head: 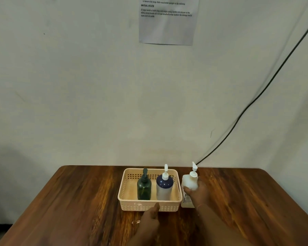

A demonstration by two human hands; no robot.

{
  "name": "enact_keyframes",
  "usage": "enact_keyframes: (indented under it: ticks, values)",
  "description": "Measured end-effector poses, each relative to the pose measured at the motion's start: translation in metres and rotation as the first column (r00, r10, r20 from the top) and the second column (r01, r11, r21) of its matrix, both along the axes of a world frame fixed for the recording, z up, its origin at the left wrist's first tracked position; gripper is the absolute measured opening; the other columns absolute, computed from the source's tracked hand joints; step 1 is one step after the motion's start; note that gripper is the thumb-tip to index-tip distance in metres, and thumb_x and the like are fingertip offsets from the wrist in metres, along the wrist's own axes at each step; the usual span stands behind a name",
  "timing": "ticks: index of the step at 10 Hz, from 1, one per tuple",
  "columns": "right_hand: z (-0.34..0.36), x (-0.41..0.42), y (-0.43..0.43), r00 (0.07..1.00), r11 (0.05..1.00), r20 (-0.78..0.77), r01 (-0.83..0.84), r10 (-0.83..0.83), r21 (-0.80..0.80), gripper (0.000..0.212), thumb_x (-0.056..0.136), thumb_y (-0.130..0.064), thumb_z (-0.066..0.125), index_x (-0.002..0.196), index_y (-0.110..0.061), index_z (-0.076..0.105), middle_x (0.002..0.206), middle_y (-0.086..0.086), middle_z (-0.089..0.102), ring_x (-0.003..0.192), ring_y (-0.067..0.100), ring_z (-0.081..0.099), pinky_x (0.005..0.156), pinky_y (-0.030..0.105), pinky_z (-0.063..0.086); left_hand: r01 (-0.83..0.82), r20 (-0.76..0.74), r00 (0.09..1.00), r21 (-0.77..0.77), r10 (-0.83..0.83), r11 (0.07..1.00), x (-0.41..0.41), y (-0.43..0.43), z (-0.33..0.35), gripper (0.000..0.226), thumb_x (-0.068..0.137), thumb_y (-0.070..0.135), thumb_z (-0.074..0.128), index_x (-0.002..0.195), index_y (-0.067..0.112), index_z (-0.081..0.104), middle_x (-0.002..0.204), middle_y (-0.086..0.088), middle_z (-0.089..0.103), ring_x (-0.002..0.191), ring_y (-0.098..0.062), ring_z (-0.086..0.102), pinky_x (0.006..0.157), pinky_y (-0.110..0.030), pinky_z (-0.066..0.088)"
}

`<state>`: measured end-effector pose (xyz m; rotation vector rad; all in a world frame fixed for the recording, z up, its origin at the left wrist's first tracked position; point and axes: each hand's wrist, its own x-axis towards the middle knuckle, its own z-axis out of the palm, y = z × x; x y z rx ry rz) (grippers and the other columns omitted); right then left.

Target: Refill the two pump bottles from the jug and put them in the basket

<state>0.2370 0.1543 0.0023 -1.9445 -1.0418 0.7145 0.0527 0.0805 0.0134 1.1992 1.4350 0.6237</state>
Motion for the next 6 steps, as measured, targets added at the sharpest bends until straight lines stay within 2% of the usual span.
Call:
enact_keyframes:
  ticks: [1, 3, 4, 5, 6]
  values:
    - [-0.002, 0.001, 0.009, 1.0, 1.0, -0.008, -0.003, 0.003, -0.003, 0.076, 0.066, -0.022, 0.08, 0.131, -0.013, 0.044, 0.129, 0.014, 0.055, 0.115, 0.035, 0.053, 0.1, 0.051, 0.042, 0.029, -0.028, 0.999, 0.037, -0.028, 0.999, 0.0, 0.003, 0.004, 0.058, 0.091, -0.014, 0.033, 0.143, 0.011, 0.033, 0.149, -0.004, 0.037, 0.141, -0.02, 0.03, 0.114, -0.028, 0.025]
    - [-0.008, 0.005, 0.017, 1.0, 0.999, 0.006, -0.02, 0.02, -0.03, 0.08, 0.068, -0.028, 0.079, 0.135, -0.015, 0.038, 0.135, 0.013, 0.05, 0.122, 0.035, 0.048, 0.105, 0.051, 0.038, -0.008, -0.026, 1.0, 0.097, 0.01, 0.995, 0.002, 0.002, -0.003, 0.052, 0.095, -0.008, 0.032, 0.143, 0.013, 0.035, 0.149, -0.005, 0.037, 0.141, -0.02, 0.031, 0.114, -0.029, 0.026]
    - [-0.015, 0.008, 0.018, 0.999, 0.997, 0.019, -0.043, 0.044, -0.069, 0.095, 0.065, -0.032, 0.081, 0.141, -0.017, 0.028, 0.143, 0.011, 0.041, 0.129, 0.034, 0.04, 0.109, 0.052, 0.031, 0.014, -0.008, 1.0, 0.075, -0.014, 0.997, 0.004, 0.0, 0.0, 0.058, 0.09, -0.014, 0.033, 0.142, 0.01, 0.036, 0.148, -0.007, 0.039, 0.14, -0.023, 0.033, 0.111, -0.029, 0.031]
    - [-0.013, 0.004, 0.004, 0.975, 0.99, 0.212, -0.039, 0.067, -0.133, 0.106, 0.066, -0.041, 0.079, 0.145, -0.017, 0.012, 0.153, 0.009, 0.023, 0.139, 0.031, 0.026, 0.114, 0.049, 0.023, 0.001, 0.048, 0.999, 0.016, -0.001, 1.0, 0.002, -0.003, 0.004, 0.064, 0.086, -0.019, 0.035, 0.143, 0.009, 0.033, 0.148, -0.009, 0.04, 0.138, -0.024, 0.035, 0.103, -0.024, 0.04]
    - [-0.018, -0.008, -0.03, 0.856, 0.989, 0.5, -0.08, 0.134, -0.128, 0.092, 0.083, -0.046, 0.058, 0.146, -0.014, -0.001, 0.157, 0.01, 0.003, 0.144, 0.028, 0.007, 0.117, 0.042, 0.012, -0.04, 0.084, 0.996, -0.004, 0.04, 0.999, 0.0, -0.007, -0.004, 0.064, 0.085, -0.017, 0.038, 0.143, 0.01, 0.034, 0.147, -0.008, 0.041, 0.135, -0.022, 0.039, 0.092, -0.015, 0.043]
